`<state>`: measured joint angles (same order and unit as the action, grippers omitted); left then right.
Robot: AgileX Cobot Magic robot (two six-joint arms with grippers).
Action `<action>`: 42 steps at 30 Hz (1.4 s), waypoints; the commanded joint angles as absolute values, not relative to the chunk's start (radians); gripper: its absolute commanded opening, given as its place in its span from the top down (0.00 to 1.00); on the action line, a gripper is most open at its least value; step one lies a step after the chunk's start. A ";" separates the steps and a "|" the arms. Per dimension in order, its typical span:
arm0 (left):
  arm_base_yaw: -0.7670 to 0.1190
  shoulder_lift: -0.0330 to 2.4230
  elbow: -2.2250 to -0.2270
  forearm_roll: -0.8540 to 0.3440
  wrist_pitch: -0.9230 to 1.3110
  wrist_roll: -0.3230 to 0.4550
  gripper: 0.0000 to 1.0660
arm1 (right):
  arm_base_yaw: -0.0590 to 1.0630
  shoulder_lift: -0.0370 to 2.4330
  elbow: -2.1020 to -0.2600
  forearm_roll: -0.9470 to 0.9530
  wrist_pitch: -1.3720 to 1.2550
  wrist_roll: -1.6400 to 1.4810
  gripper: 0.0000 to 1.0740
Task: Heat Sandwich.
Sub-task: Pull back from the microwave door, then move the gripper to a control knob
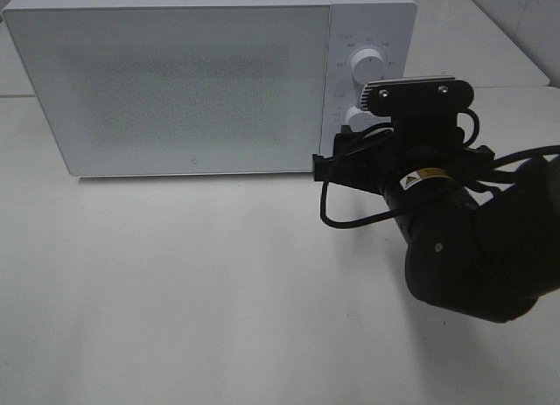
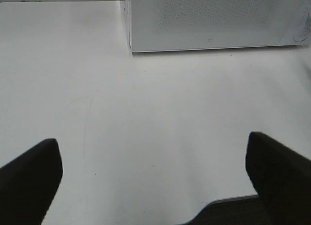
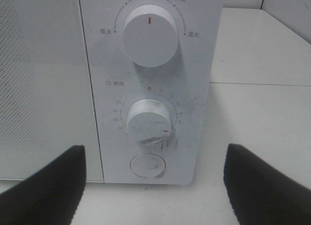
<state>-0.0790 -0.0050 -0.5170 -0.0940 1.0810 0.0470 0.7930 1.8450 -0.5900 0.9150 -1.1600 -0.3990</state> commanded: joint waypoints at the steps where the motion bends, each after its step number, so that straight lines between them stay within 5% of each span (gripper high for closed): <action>1: -0.077 -0.023 -0.515 -0.096 1.069 0.045 0.09 | 0.771 1.873 -0.626 0.875 -1.167 -0.390 0.29; 20: -0.077 -0.022 -0.515 -0.096 1.069 0.047 0.09 | 0.625 2.021 -0.780 0.738 -1.090 -0.278 0.29; 42: -0.077 -0.022 -0.515 -0.096 1.069 0.047 0.09 | 0.617 2.071 -0.841 0.724 -1.108 -0.283 0.35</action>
<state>-0.0790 -0.0050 -0.5170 -0.0940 1.0810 0.0470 0.6200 2.0690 -0.8300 0.7340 -1.0950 -0.2870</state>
